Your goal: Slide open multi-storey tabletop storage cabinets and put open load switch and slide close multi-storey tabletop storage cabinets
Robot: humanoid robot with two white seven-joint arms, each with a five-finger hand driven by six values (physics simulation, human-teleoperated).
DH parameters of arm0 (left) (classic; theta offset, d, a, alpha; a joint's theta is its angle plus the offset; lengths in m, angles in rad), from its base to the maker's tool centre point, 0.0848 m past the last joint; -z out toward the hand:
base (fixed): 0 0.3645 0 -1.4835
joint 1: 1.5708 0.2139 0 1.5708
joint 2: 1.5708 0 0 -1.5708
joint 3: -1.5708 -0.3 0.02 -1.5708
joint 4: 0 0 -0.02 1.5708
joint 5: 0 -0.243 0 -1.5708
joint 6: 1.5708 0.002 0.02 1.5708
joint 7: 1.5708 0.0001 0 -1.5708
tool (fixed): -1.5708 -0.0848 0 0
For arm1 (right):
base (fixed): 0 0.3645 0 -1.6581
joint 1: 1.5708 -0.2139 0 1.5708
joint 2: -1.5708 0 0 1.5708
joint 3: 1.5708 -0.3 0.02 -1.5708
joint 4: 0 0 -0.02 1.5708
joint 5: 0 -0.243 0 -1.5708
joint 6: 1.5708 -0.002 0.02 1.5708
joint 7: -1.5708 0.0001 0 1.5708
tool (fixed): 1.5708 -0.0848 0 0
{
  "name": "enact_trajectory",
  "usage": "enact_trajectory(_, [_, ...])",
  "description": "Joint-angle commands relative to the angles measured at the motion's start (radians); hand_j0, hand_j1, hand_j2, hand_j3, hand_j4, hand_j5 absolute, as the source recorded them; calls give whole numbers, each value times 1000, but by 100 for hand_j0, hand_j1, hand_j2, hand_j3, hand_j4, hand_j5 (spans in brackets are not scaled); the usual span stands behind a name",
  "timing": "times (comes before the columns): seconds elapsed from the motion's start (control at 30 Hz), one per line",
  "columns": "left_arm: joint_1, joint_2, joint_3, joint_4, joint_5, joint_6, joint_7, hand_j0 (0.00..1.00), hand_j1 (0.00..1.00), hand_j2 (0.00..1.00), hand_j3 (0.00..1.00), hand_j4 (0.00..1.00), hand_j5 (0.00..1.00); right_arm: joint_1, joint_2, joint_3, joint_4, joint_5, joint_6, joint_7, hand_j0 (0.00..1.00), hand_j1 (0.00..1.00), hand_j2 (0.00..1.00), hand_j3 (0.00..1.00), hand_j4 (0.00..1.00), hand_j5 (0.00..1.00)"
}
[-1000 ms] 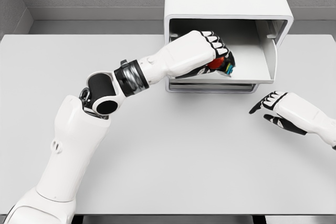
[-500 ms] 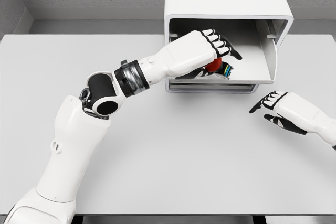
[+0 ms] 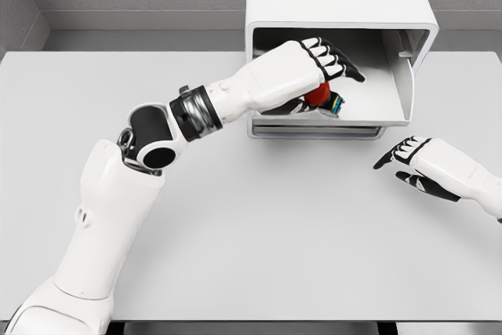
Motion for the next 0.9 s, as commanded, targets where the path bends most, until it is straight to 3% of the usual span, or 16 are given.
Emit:
enact_trajectory(0.0, [0, 0, 2, 3, 7, 2, 1, 81, 81, 81, 81, 81, 81, 0, -4, 0, 1, -8, 0, 0, 60, 60, 60, 60, 60, 60])
enact_trajectory(0.67, [-9, 0, -1, -5, 7, 2, 1, 85, 85, 85, 85, 85, 85, 0, -4, -2, 15, -8, 0, 0, 60, 60, 60, 60, 60, 60])
enact_trajectory(0.8, [-3, 0, -1, -66, 16, 2, 1, 100, 100, 100, 100, 100, 100, 0, -4, -2, 7, -8, 0, 0, 60, 60, 60, 60, 60, 60])
enact_trajectory(0.87, [5, 0, 7, -131, 19, 2, 1, 100, 100, 100, 100, 100, 100, 0, -4, -2, 5, -8, 0, 0, 60, 60, 60, 60, 60, 60])
